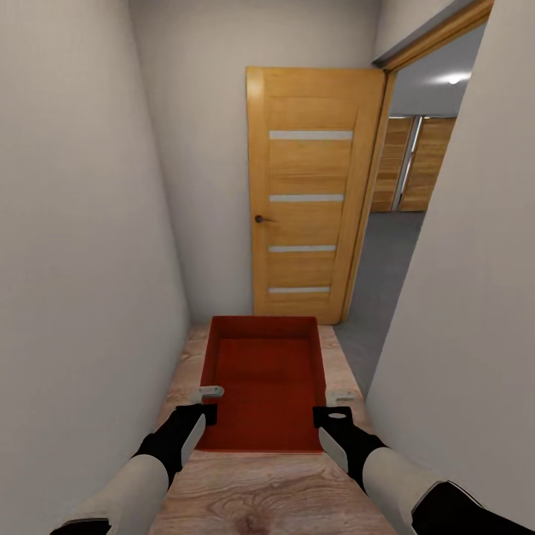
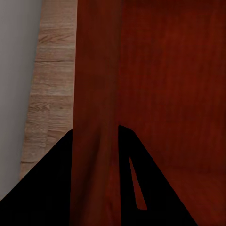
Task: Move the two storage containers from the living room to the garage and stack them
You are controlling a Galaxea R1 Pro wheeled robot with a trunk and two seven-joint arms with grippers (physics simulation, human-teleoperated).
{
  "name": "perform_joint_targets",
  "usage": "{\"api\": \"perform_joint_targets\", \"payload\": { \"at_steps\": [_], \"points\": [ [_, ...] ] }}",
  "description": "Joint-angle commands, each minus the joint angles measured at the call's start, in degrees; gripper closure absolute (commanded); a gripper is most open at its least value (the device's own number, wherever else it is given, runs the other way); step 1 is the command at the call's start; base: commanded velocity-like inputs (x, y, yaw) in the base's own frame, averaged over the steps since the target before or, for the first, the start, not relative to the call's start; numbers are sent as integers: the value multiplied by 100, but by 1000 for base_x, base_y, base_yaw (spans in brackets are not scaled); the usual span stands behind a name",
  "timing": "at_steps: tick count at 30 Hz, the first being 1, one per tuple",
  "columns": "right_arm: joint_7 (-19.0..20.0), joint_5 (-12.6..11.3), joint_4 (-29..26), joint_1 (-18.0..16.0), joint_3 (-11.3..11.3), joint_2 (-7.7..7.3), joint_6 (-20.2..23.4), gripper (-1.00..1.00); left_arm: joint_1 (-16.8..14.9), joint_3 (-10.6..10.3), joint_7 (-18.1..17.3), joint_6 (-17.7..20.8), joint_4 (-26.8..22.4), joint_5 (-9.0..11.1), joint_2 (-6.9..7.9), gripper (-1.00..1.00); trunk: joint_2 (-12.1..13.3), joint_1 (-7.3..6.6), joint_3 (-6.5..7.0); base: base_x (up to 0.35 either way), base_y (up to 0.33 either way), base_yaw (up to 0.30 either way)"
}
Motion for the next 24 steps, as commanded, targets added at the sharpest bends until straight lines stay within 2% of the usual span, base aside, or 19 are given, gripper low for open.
{"api": "perform_joint_targets", "payload": {
  "at_steps": [1, 24],
  "points": [
    [-9, 52, -195, -9, -137, -5, 37, 100, 2, 47, 31, 58, -4, -159, 48, 100, -13, 7, -13, 322, 0, 0],
    [-12, 52, -194, -9, -137, -5, 37, 100, 2, 47, 31, 58, -4, -159, 48, 100, -13, 7, -13, 322, 0, 0]
  ]
}}
